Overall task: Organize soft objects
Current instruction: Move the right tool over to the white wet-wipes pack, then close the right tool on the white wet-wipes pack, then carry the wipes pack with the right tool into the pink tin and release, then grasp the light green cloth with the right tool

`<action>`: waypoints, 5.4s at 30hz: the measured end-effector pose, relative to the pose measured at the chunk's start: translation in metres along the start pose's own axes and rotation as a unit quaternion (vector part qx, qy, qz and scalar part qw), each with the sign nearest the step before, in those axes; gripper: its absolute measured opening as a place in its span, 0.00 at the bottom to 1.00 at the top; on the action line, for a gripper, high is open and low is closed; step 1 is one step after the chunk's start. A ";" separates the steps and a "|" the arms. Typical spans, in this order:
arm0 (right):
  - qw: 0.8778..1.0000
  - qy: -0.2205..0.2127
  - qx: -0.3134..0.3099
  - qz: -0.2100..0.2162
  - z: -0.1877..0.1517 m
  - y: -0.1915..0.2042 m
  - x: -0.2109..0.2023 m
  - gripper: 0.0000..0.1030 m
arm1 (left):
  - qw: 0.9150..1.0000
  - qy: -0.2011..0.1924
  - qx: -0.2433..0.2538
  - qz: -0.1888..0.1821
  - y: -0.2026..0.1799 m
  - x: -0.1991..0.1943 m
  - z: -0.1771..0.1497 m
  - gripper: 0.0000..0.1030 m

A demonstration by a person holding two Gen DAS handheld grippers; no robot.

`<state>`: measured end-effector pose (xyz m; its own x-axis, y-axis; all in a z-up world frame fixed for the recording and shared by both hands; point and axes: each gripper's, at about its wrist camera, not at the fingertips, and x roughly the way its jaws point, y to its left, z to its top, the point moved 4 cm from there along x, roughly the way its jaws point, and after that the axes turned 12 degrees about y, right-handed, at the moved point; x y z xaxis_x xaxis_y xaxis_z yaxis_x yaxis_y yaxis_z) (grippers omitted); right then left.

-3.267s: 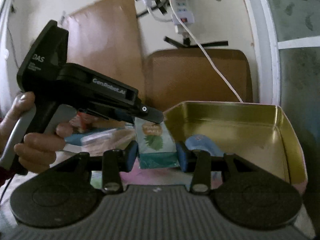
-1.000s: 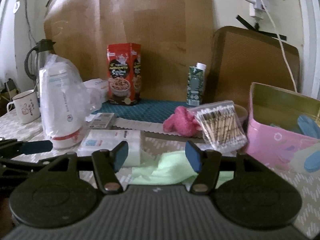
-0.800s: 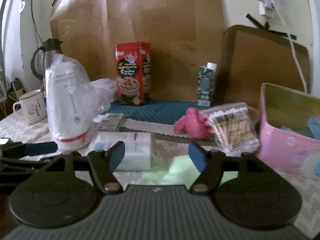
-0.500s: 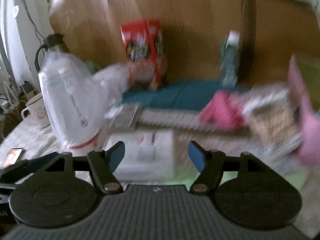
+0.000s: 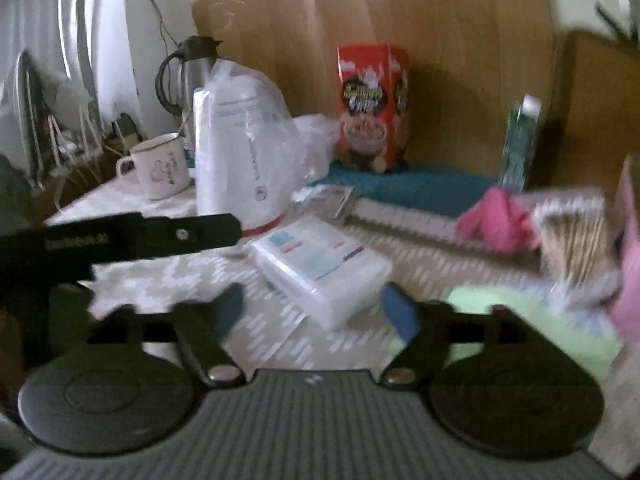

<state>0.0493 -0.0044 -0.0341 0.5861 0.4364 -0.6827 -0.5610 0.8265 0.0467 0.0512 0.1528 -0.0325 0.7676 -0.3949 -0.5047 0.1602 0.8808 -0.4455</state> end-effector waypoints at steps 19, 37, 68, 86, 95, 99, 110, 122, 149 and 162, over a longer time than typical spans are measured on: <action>0.983 0.039 -0.174 0.030 0.024 -0.001 0.057 0.79 | 1.000 0.008 0.006 0.016 -0.001 0.005 0.002 0.85; 0.980 0.075 -0.165 0.078 0.029 -0.011 0.076 0.98 | 1.000 0.017 0.000 0.020 0.002 0.008 0.004 0.85; 0.990 0.055 -0.124 0.026 -0.072 -0.018 -0.043 0.81 | 0.970 0.183 0.120 -0.103 -0.078 0.033 -0.045 0.93; 0.999 0.022 -0.033 0.009 -0.104 -0.039 -0.068 0.73 | 0.960 0.227 0.132 -0.094 -0.110 0.045 -0.055 0.69; 0.999 -0.026 0.039 -0.026 -0.127 -0.084 -0.113 0.62 | 0.938 0.235 0.208 -0.147 -0.194 0.073 -0.046 0.65; 0.992 -0.079 0.073 -0.074 -0.119 -0.117 -0.144 0.62 | 0.929 0.199 0.266 -0.167 -0.251 0.088 -0.021 0.65; 0.959 -0.128 0.132 -0.215 -0.071 -0.210 -0.154 0.63 | 0.946 0.134 0.276 -0.105 -0.338 0.181 0.021 0.93; 0.932 -0.095 0.210 -0.280 -0.067 -0.251 -0.109 0.84 | 0.959 0.123 0.254 -0.027 -0.307 0.198 0.011 0.91; 0.992 -0.013 0.045 -0.120 -0.038 -0.098 -0.047 0.55 | 0.988 0.115 0.090 0.050 -0.068 0.060 0.000 0.87; 0.999 0.031 -0.007 0.008 -0.014 -0.008 -0.008 0.03 | 0.994 0.107 0.028 0.012 -0.026 0.027 0.006 0.85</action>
<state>0.0408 -0.0193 -0.0392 0.5390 0.4266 -0.7263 -0.5787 0.8141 0.0487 0.0714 0.1205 -0.0298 0.6235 -0.4149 -0.6627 0.1821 0.9014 -0.3929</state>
